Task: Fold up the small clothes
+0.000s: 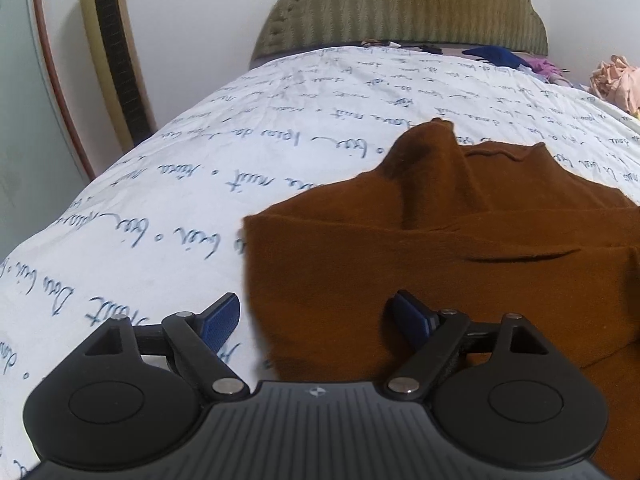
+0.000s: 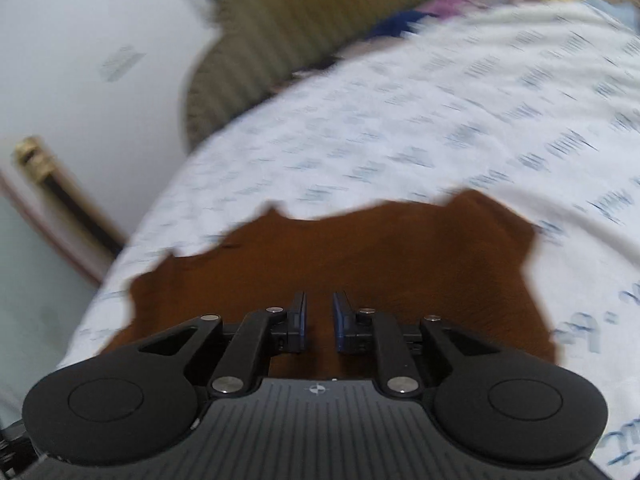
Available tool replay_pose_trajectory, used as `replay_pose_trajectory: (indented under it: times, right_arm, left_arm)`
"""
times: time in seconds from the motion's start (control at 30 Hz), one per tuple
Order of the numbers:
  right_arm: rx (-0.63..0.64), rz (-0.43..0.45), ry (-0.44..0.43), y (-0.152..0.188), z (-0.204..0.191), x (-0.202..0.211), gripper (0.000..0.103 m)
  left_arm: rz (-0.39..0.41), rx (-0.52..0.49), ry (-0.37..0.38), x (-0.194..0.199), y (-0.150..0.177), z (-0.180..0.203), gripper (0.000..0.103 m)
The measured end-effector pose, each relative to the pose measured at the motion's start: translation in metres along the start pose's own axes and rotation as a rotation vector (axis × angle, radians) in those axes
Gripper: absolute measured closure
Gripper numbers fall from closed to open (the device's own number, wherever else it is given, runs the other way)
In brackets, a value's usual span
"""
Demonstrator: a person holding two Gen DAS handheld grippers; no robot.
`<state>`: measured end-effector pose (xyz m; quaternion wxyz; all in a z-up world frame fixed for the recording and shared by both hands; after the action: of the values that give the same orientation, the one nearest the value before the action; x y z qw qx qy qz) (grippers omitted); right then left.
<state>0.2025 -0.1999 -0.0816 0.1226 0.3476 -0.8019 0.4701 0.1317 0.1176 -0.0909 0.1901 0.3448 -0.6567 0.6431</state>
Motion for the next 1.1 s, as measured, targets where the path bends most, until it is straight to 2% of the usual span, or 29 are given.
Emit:
replay_pose_trajectory:
  times: [0.07,0.13,0.27,0.33,0.37,0.43,0.47,0.5,0.57,0.63,0.7,0.73,0.77,0.9,0.93,1.0,1.03,1.1]
  right_arm:
    - [0.082,-0.017,-0.074,-0.002,-0.034,-0.004,0.083]
    - [0.113,-0.070,-0.124,-0.006,-0.068,-0.030,0.080]
    - [0.068,-0.187,-0.170,-0.014,-0.112,-0.103,0.079]
    - [-0.007,-0.301,-0.233,-0.009,-0.125,-0.138,0.079]
    - [-0.026,-0.342,-0.237,-0.005,-0.129,-0.154,0.079]
    - [0.028,-0.332,-0.169,0.000,-0.135,-0.177,0.081]
    - [0.041,-0.320,-0.128,0.001,-0.135,-0.187,0.094]
    - [0.033,-0.307,-0.109,0.001,-0.134,-0.197,0.100]
    - [0.045,-0.257,-0.069,-0.008,-0.136,-0.210,0.103]
    - [0.053,-0.268,-0.056,-0.010,-0.140,-0.213,0.103]
    - [0.142,-0.269,-0.062,-0.015,-0.149,-0.205,0.095]
    - [0.173,-0.243,-0.071,-0.018,-0.153,-0.194,0.087]
    - [0.188,-0.220,-0.080,-0.023,-0.155,-0.182,0.085]
    - [0.237,-0.197,-0.097,-0.033,-0.140,-0.137,0.084]
    - [0.250,-0.188,-0.077,-0.034,-0.130,-0.128,0.084]
    - [0.240,-0.168,-0.007,-0.038,-0.103,-0.121,0.079]
    - [0.230,-0.170,0.021,-0.037,-0.089,-0.120,0.078]
    - [0.183,-0.205,0.119,-0.033,-0.054,-0.133,0.080]
  left_arm:
    - [-0.008,0.005,-0.010,-0.003,0.005,-0.004,0.018]
    - [-0.002,0.025,-0.003,-0.002,0.007,-0.006,0.018]
    - [-0.003,0.037,-0.009,-0.002,0.008,-0.007,0.017]
    - [-0.002,0.051,-0.021,-0.003,0.009,-0.008,0.014]
    - [0.002,0.062,-0.026,-0.002,0.011,-0.009,0.014]
    - [0.015,0.088,-0.039,0.000,0.014,-0.011,0.014]
    - [0.022,0.106,-0.052,0.001,0.016,-0.013,0.014]
    - [0.028,0.119,-0.062,0.003,0.018,-0.013,0.014]
    - [0.032,0.124,-0.074,0.005,0.018,-0.014,0.013]
    - [0.017,0.139,-0.059,0.007,0.012,-0.018,0.014]
    - [0.018,0.144,-0.028,0.007,-0.001,-0.022,0.014]
    - [0.030,0.143,-0.030,0.005,-0.010,-0.024,0.014]
    - [0.040,0.135,-0.035,0.004,-0.018,-0.025,0.014]
    - [0.065,0.072,-0.056,-0.016,-0.049,-0.019,0.014]
    - [0.067,0.045,-0.055,-0.024,-0.054,-0.015,0.014]
    - [0.005,0.017,-0.109,-0.050,-0.056,-0.013,0.014]
    - [-0.041,0.004,-0.126,-0.064,-0.054,-0.012,0.011]
    - [-0.030,0.039,-0.149,-0.074,-0.051,-0.018,0.000]
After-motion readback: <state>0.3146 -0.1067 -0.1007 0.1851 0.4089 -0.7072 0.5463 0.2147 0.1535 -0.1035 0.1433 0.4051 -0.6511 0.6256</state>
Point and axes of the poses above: each gripper's, at about its wrist camera, not at the fingertips, and x roughly against the way its jaws point, z to its right, y to its underside, the point moved 8 cm from there along -x, roughly the way its jaws point, and after that the axes turned 1 degree about -y, right-handed, at the moved point
